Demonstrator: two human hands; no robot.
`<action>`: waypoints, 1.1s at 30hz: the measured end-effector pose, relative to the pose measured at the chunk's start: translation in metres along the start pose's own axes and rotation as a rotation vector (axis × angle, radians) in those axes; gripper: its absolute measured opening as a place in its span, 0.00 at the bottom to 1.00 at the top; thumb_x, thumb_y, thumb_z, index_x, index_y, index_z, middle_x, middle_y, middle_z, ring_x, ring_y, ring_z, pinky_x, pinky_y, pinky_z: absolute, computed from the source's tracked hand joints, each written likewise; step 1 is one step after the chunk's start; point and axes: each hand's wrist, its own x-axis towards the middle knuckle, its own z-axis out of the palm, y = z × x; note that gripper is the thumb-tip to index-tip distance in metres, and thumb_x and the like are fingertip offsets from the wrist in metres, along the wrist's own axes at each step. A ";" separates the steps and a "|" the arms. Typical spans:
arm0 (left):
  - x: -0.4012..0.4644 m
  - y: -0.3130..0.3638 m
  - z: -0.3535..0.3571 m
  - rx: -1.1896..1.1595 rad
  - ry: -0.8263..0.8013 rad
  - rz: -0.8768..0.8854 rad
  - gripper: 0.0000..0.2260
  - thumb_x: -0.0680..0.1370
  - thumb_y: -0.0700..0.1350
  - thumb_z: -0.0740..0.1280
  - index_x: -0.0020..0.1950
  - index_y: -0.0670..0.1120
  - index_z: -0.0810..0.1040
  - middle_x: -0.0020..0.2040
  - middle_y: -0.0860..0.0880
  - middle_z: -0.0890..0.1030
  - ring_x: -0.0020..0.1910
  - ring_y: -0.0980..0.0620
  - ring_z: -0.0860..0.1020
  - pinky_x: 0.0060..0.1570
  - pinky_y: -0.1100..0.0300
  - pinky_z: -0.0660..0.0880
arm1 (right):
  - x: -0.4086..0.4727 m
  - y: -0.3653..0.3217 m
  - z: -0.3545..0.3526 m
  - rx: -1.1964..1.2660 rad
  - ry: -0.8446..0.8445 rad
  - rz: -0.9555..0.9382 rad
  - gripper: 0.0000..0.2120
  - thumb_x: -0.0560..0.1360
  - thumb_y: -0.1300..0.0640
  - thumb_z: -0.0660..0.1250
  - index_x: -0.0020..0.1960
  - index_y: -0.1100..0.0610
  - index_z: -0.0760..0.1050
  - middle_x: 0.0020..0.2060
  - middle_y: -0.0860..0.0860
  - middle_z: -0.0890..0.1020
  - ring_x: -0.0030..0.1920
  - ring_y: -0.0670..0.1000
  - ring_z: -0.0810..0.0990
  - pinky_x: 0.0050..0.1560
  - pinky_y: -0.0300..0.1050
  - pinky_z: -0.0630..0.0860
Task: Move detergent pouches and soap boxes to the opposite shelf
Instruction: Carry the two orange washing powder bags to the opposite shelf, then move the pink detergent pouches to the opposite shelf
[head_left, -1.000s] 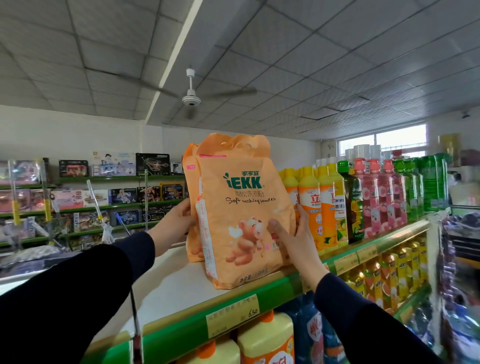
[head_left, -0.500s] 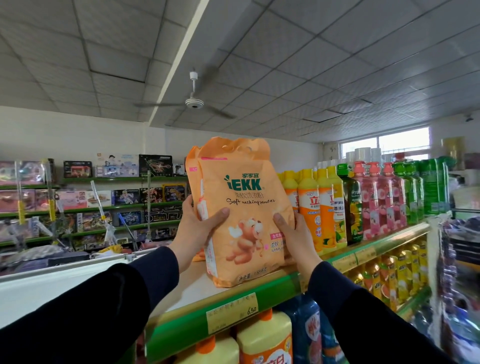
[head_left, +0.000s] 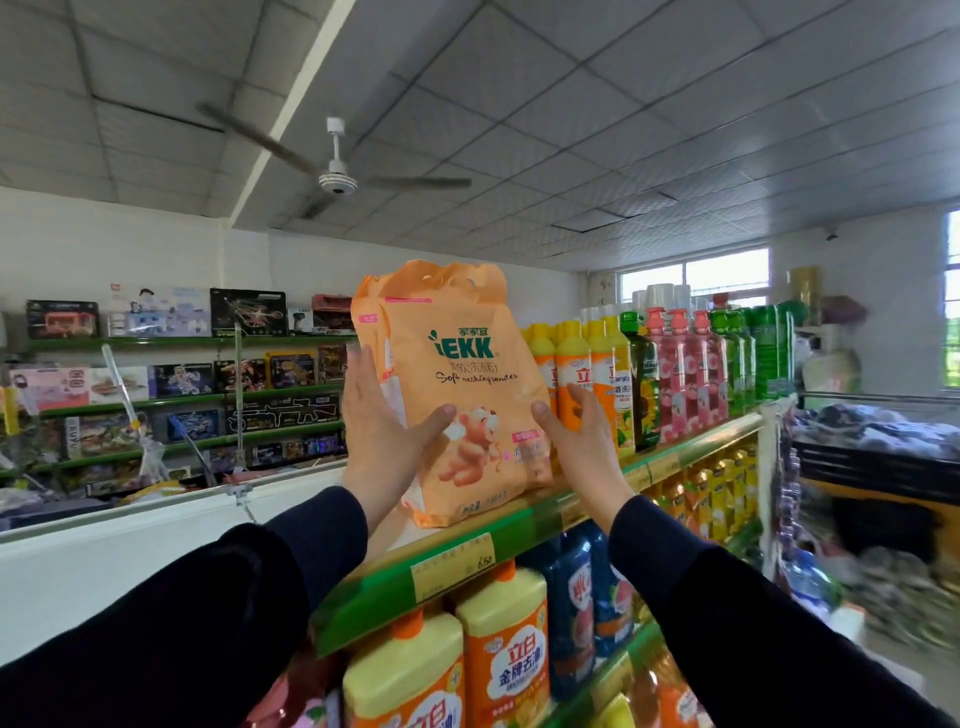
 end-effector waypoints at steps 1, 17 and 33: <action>-0.004 0.006 -0.002 -0.015 -0.029 0.045 0.49 0.71 0.53 0.79 0.83 0.50 0.52 0.82 0.48 0.56 0.81 0.47 0.54 0.79 0.42 0.55 | -0.010 -0.007 -0.007 -0.031 0.014 -0.017 0.34 0.77 0.38 0.68 0.78 0.47 0.61 0.75 0.48 0.67 0.75 0.52 0.65 0.74 0.60 0.65; -0.178 0.122 0.016 -0.448 -0.737 0.146 0.36 0.76 0.57 0.73 0.78 0.65 0.58 0.79 0.61 0.60 0.71 0.62 0.59 0.70 0.56 0.60 | -0.263 -0.113 -0.183 -0.638 0.272 -0.018 0.31 0.77 0.43 0.70 0.76 0.42 0.62 0.75 0.48 0.66 0.75 0.52 0.61 0.74 0.55 0.64; -0.393 0.429 0.027 -0.998 -1.389 0.361 0.10 0.79 0.46 0.73 0.59 0.56 0.82 0.58 0.57 0.84 0.58 0.59 0.81 0.64 0.53 0.76 | -0.548 -0.322 -0.434 -1.147 0.633 0.352 0.24 0.76 0.46 0.72 0.69 0.51 0.73 0.63 0.46 0.78 0.64 0.47 0.77 0.64 0.45 0.74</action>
